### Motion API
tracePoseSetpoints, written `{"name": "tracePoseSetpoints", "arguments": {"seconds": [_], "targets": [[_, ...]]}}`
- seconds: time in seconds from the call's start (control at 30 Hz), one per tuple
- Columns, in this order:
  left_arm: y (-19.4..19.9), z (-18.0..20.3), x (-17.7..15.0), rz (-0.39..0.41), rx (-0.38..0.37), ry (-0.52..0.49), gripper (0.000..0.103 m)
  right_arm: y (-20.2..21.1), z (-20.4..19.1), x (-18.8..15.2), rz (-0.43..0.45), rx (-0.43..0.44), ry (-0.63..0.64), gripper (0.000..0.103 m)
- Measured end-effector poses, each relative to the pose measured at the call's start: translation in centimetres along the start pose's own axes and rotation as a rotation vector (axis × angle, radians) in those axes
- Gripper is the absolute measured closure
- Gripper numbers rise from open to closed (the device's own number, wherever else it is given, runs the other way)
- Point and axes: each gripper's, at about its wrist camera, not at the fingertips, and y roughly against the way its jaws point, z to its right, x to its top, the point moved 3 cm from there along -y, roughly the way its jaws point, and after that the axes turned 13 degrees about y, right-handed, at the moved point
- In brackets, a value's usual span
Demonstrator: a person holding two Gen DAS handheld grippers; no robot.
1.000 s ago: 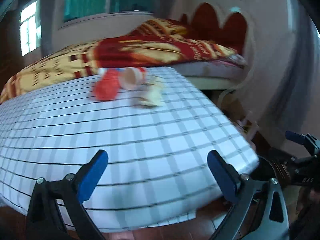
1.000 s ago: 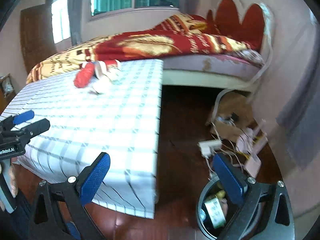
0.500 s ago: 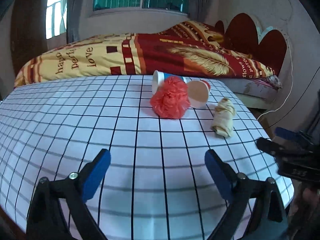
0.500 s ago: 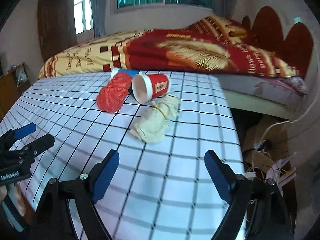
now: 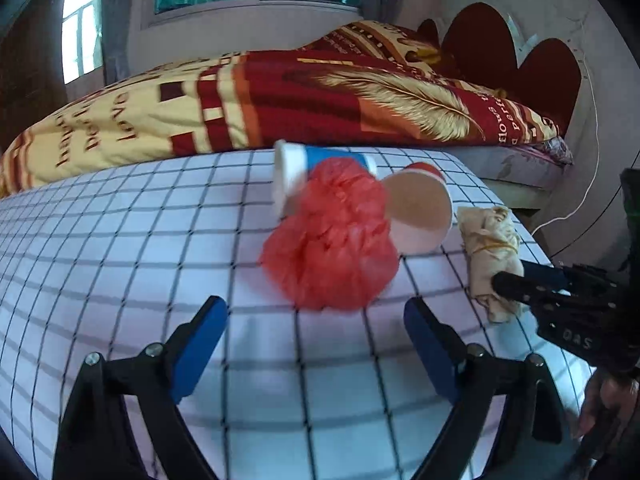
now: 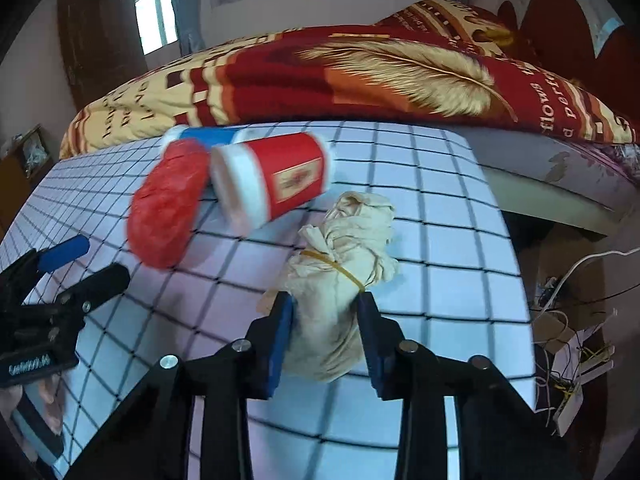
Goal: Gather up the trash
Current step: 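Grasp the red plastic bag with the left gripper while the right gripper grasps the beige paper bundle, then carry red bag and paper bundle from the table toward the black bin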
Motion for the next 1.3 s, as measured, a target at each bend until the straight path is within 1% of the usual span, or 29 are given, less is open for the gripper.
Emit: {"name": "tracePoseSetpoints", "arguments": {"seconds": [0.13,0.17,0.2,0.23,0.27,0.3,0.33,0.37,0.4,0.43,0.47,0.5,0.67,0.93,1.13,1.2,1.3], "targets": [[-2.4,0.8,1.0,-0.04,-0.012,-0.003,0.012,-0.3,1.8,-0.3,-0.008,-0.011,-0.015,0.067],[-2.8,0.9,1.2,-0.045,-0.012,-0.006,0.012,-0.3,2.1,-0.4,-0.006,-0.01,-0.021,0.062],[-3.1,1.0,1.2,-0.053,-0.014,-0.008,0.015,-0.4,2.3,-0.4,-0.01,-0.009,-0.022,0.057],[-3.3,1.0,1.3,-0.061,-0.021,-0.007,0.018,-0.5,2.4,-0.5,-0.009,-0.009,-0.016,0.057],[-3.5,1.1,1.4,-0.072,-0.024,-0.008,0.024,-0.5,2.4,-0.5,-0.003,-0.006,-0.009,0.057],[-3.7,1.1,1.3,-0.087,-0.027,-0.01,0.035,-0.5,2.4,-0.5,0.0,-0.001,-0.01,0.059],[-3.9,1.2,1.3,-0.105,-0.032,-0.011,0.041,-0.5,2.4,-0.5,0.0,0.009,-0.009,0.063],[-4.0,1.2,1.1,-0.116,-0.035,-0.008,0.058,-0.5,2.2,-0.5,0.003,0.024,-0.005,0.076],[-4.0,1.2,1.0,-0.119,-0.037,-0.001,0.069,-0.4,2.0,-0.5,0.008,0.033,0.002,0.08],[-3.7,1.1,0.9,-0.117,-0.038,0.007,0.072,-0.3,1.9,-0.5,0.01,0.032,0.007,0.083],[-3.3,1.1,0.7,-0.115,-0.045,0.011,0.078,-0.1,1.8,-0.6,0.013,0.047,0.005,0.086],[-2.9,1.2,0.5,-0.108,-0.047,0.011,0.08,0.1,1.7,-0.8,0.017,0.062,-0.002,0.087],[-0.3,1.1,-0.9,-0.078,-0.048,0.007,0.083,2.7,1.4,-2.1,0.051,0.045,0.003,0.088],[4.0,1.0,-4.1,-0.069,-0.063,0.009,0.083,7.8,0.7,-4.8,0.097,0.015,0.021,0.088],[7.7,2.2,-6.0,-0.048,-0.091,0.016,0.083,12.4,0.0,-7.8,0.124,-0.002,0.017,0.088],[9.4,2.9,-6.9,-0.032,-0.093,0.003,0.083,13.9,-0.3,-8.9,0.13,-0.009,0.015,0.088],[11.2,3.8,-8.2,-0.027,-0.115,0.003,0.083,16.1,-0.5,-10.9,0.14,-0.02,0.001,0.088]]}}
